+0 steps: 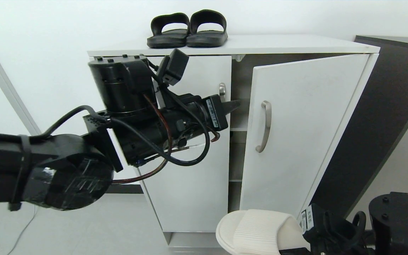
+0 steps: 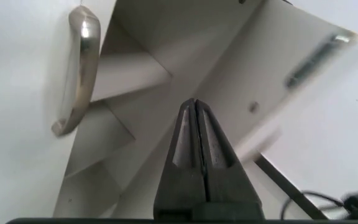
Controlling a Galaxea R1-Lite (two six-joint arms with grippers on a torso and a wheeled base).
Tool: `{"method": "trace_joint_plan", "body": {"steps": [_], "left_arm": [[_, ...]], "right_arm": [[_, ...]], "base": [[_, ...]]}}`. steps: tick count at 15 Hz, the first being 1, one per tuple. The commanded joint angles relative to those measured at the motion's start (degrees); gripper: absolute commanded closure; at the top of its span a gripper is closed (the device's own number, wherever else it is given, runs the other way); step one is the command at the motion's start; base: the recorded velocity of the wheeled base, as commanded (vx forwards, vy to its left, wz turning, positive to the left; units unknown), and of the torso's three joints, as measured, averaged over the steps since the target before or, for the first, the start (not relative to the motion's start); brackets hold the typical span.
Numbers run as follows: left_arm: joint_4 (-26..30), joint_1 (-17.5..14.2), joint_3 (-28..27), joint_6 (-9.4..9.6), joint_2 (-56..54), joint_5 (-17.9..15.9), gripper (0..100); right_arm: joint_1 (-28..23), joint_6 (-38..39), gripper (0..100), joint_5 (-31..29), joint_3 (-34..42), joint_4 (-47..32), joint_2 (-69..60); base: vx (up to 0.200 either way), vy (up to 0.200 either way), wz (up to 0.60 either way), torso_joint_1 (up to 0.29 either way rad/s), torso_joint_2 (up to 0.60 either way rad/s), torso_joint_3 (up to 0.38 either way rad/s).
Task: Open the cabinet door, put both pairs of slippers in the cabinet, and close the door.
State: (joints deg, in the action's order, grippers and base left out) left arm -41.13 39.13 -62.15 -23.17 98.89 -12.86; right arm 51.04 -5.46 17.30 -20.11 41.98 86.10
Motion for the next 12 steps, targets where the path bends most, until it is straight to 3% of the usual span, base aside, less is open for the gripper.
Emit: {"method": "trace_joint_plan", "body": {"steps": [1, 7, 8, 10, 12], "left_arm": [[-1.41, -0.11, -2.10, -0.12, 4.29, 0.03, 100], [-3.96, 0.33, -3.68, -0.03, 7.11, 0.03, 100], [-3.96, 0.33, -3.68, -0.03, 7.19, 0.03, 100], [-4.04, 2.18, -3.33, -0.03, 7.46, 0.12, 100], [-4.04, 6.40, -3.16, 0.32, 7.28, 0.47, 100]], "right_arm": [[0.29, 0.01, 100, 0.02, 0.16, 0.03, 0.29], [0.55, 0.01, 100, 0.02, 0.43, 0.03, 0.82], [0.55, 0.01, 100, 0.02, 0.43, -0.06, 0.91], [0.81, 0.01, 100, 0.02, 0.51, 0.03, 1.26], [1.17, 0.01, 100, 0.02, 0.87, 0.03, 1.26]], "base": [[0.000, 0.000, 0.00, 0.000, 0.00, 0.000], [0.000, 0.000, 0.00, 0.000, 0.00, 0.000], [-0.200, 0.000, 0.00, -0.002, 0.00, 0.002], [-0.200, 0.000, 0.00, 0.007, 0.00, 0.002], [-0.200, 0.000, 0.00, 0.000, 0.00, 0.005]]}}
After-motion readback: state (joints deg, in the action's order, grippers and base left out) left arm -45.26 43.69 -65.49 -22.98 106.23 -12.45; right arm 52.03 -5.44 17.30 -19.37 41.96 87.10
